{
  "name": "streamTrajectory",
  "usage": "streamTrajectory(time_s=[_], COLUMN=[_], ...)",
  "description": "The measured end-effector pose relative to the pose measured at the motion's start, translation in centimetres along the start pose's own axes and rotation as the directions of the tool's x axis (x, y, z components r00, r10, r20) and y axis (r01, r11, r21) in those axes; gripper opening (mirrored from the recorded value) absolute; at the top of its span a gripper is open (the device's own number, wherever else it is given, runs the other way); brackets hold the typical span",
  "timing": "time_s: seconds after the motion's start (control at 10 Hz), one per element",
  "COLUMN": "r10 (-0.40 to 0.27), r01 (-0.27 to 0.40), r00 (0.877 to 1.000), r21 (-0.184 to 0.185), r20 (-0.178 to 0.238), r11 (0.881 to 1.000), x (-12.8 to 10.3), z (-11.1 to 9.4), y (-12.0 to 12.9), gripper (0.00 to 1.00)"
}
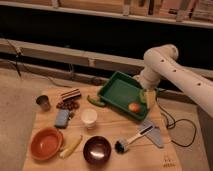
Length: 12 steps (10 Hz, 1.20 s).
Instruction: Place brush in metal cup
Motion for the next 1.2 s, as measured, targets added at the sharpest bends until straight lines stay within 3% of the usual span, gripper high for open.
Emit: streamTrajectory(time_s=[0.4, 0.8, 1.2], r10=[-0.058, -0.084, -0.155], r01=[0.058, 0.084, 0.154], r00=[0.998, 0.996, 0.988], r21=[0.026, 0.027, 0.057], r20=[-0.005, -0.011, -0.003], r11=[0.998, 0.996, 0.986], x=[-1.1, -3.2, -4.6], z=[0.7, 1.3, 1.7], y=[-1.7, -2.3, -3.3], gripper=[1.0, 1.0, 0.98])
